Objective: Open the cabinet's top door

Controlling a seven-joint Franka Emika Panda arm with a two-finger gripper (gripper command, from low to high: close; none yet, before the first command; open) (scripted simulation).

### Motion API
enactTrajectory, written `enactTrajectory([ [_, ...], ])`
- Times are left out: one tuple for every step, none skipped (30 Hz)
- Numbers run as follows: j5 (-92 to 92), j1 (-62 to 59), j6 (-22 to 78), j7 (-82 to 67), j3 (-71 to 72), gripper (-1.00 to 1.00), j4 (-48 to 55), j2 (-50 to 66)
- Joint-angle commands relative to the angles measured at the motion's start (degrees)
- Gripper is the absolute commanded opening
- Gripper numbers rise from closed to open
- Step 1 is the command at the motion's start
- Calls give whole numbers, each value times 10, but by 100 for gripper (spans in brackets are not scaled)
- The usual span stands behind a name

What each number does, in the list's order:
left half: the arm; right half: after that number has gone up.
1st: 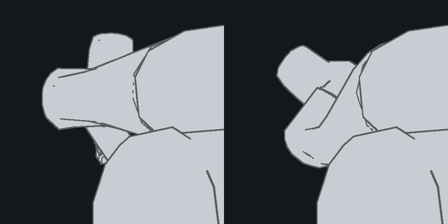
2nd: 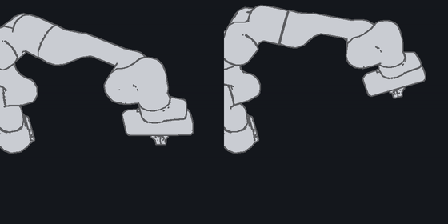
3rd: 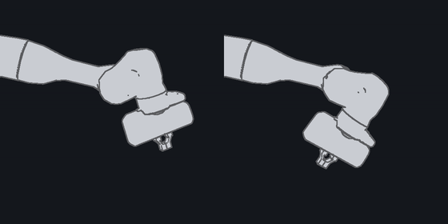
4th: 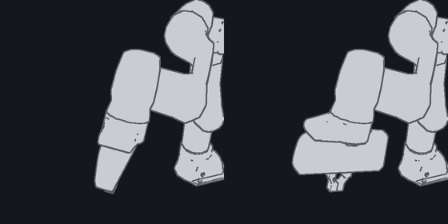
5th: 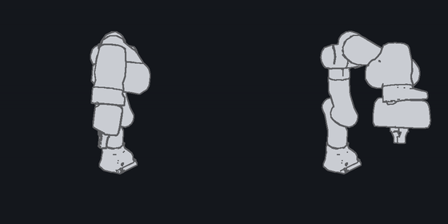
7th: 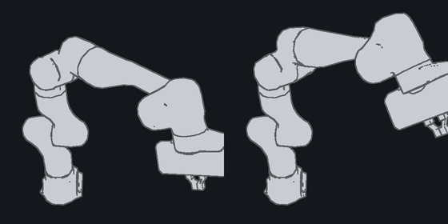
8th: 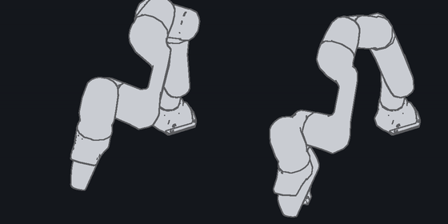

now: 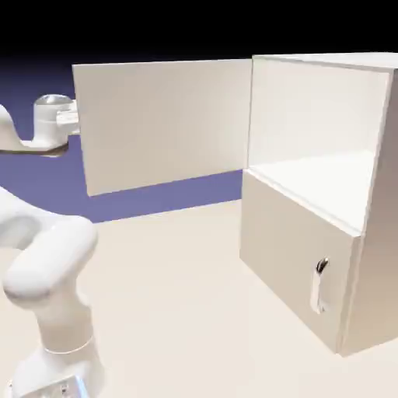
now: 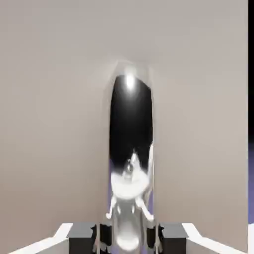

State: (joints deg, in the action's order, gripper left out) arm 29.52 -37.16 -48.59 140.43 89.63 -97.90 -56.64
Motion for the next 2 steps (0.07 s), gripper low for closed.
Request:
enactTrajectory([
  [-2, -18, 12, -7, 8, -100, 21, -7],
  [-4, -36, 23, -14, 15, -100, 42, -14],
])
